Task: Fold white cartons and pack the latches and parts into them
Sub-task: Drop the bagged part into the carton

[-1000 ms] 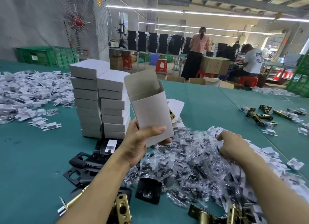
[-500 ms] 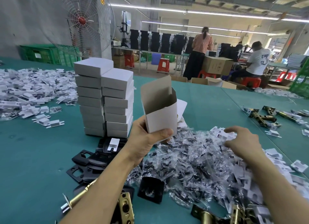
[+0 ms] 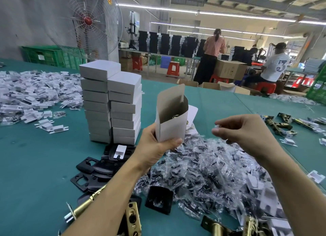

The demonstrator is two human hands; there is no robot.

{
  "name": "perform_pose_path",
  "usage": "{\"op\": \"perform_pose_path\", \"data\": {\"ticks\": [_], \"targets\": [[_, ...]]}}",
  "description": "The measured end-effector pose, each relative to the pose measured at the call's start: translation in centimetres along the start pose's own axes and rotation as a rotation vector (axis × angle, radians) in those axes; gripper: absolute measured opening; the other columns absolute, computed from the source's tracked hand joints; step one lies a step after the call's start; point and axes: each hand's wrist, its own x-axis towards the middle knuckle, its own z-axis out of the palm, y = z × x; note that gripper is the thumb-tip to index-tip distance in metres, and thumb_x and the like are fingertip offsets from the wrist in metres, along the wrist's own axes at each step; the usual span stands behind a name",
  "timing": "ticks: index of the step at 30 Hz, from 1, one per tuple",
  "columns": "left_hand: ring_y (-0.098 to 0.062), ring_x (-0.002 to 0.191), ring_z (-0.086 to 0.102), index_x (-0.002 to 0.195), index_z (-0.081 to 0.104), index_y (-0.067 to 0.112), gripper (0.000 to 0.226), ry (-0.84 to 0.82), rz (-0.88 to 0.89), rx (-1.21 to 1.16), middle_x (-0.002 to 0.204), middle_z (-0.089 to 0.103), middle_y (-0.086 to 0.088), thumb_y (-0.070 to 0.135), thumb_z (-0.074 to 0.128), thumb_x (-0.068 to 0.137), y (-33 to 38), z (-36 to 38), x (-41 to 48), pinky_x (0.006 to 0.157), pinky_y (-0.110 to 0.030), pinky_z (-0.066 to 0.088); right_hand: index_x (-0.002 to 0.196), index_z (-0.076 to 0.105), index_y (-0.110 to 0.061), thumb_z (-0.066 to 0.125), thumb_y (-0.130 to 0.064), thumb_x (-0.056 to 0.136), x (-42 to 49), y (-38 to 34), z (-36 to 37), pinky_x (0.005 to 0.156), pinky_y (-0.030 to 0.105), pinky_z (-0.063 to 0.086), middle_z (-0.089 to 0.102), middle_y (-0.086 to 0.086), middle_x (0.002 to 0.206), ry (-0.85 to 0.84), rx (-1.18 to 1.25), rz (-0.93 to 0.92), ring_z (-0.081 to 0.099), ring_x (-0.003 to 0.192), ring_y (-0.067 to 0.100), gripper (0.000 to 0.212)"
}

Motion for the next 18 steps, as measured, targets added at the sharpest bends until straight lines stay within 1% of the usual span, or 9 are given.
{"op": "perform_pose_path", "data": {"ticks": [1, 3, 5, 7, 9, 13, 14, 16, 18], "targets": [[-0.012, 0.082, 0.068, 0.084, 0.077, 0.033, 0.032, -0.002, 0.003, 0.012, 0.084, 0.073, 0.006, 0.012, 0.085, 0.061, 0.0, 0.0, 0.0, 0.07, -0.032, 0.061, 0.081, 0.077, -0.015, 0.084, -0.028, 0.068, -0.2, -0.6, 0.2, 0.049, 0.012, 0.045, 0.074, 0.003, 0.067, 0.008, -0.039, -0.065, 0.06, 0.051, 0.004, 0.02], [-0.009, 0.077, 0.066, 0.081, 0.076, 0.032, 0.033, 0.0, 0.012, 0.039, 0.079, 0.071, 0.009, 0.009, 0.09, 0.063, -0.1, 0.0, 0.1, 0.064, -0.025, 0.056, 0.073, 0.075, -0.014, 0.078, -0.041, 0.063, -0.5, -1.9, 0.7, 0.047, 0.015, 0.041, 0.069, 0.006, 0.063, 0.054, -0.043, -0.194, 0.054, 0.051, 0.007, 0.029], [-0.008, 0.077, 0.065, 0.081, 0.076, 0.031, 0.031, 0.0, 0.026, 0.062, 0.078, 0.07, 0.01, 0.004, 0.086, 0.07, -0.2, -0.2, 0.1, 0.064, -0.022, 0.054, 0.073, 0.072, -0.015, 0.075, -0.044, 0.064, -0.8, -3.3, 1.2, 0.047, 0.017, 0.042, 0.068, 0.005, 0.065, 0.098, 0.048, -0.312, 0.054, 0.053, 0.007, 0.031], [-0.007, 0.077, 0.064, 0.082, 0.075, 0.03, 0.032, -0.006, 0.055, 0.083, 0.079, 0.069, 0.011, -0.001, 0.08, 0.076, -0.4, -0.2, 0.1, 0.065, -0.02, 0.053, 0.079, 0.07, -0.014, 0.073, -0.038, 0.072, -1.2, -4.6, 2.1, 0.047, 0.015, 0.046, 0.069, 0.002, 0.07, 0.13, 0.162, -0.417, 0.062, 0.057, 0.007, 0.026], [-0.009, 0.077, 0.063, 0.087, 0.074, 0.029, 0.028, -0.008, 0.073, 0.106, 0.082, 0.069, 0.008, 0.004, 0.079, 0.077, -0.4, -0.1, 0.1, 0.064, -0.021, 0.053, 0.085, 0.07, -0.01, 0.072, -0.028, 0.08, -1.4, -5.6, 3.2, 0.049, 0.02, 0.053, 0.071, 0.001, 0.076, 0.18, 0.201, -0.5, 0.069, 0.064, 0.013, 0.02], [-0.007, 0.069, 0.062, 0.088, 0.07, 0.027, 0.031, 0.046, 0.132, 0.167, 0.077, 0.069, 0.013, -0.002, 0.077, 0.082, -0.6, 0.2, 0.1, 0.058, -0.02, 0.051, 0.083, 0.071, -0.014, 0.074, -0.024, 0.085, -1.3, -6.5, 5.2, 0.056, 0.031, 0.057, 0.07, -0.007, 0.077, 0.3, -0.001, -0.579, 0.069, 0.068, 0.012, 0.011], [-0.006, 0.067, 0.062, 0.087, 0.07, 0.027, 0.031, 0.077, 0.156, 0.177, 0.076, 0.07, 0.014, -0.003, 0.077, 0.082, -0.5, 0.2, 0.1, 0.057, -0.019, 0.052, 0.082, 0.073, -0.014, 0.075, -0.023, 0.086, -1.3, -6.5, 5.5, 0.059, 0.031, 0.056, 0.07, -0.007, 0.076, 0.319, -0.057, -0.595, 0.068, 0.069, 0.01, 0.01], [-0.004, 0.068, 0.064, 0.088, 0.07, 0.024, 0.029, 0.156, 0.234, 0.189, 0.076, 0.071, 0.014, -0.003, 0.078, 0.081, -0.4, 0.5, 0.2, 0.058, -0.018, 0.052, 0.08, 0.073, -0.016, 0.079, -0.021, 0.085, -1.5, -6.6, 5.9, 0.061, 0.025, 0.053, 0.069, -0.005, 0.077, 0.375, -0.117, -0.663, 0.064, 0.072, 0.007, 0.009], [-0.005, 0.073, 0.066, 0.094, 0.071, 0.018, 0.022, 0.25, 0.325, 0.175, 0.082, 0.073, 0.005, 0.006, 0.081, 0.078, -0.4, 0.7, 0.3, 0.06, -0.018, 0.053, 0.082, 0.074, -0.014, 0.079, -0.021, 0.085, -2.0, -7.0, 6.3, 0.059, 0.024, 0.052, 0.068, -0.001, 0.079, 0.403, -0.095, -0.744, 0.064, 0.073, 0.007, 0.009]]}}
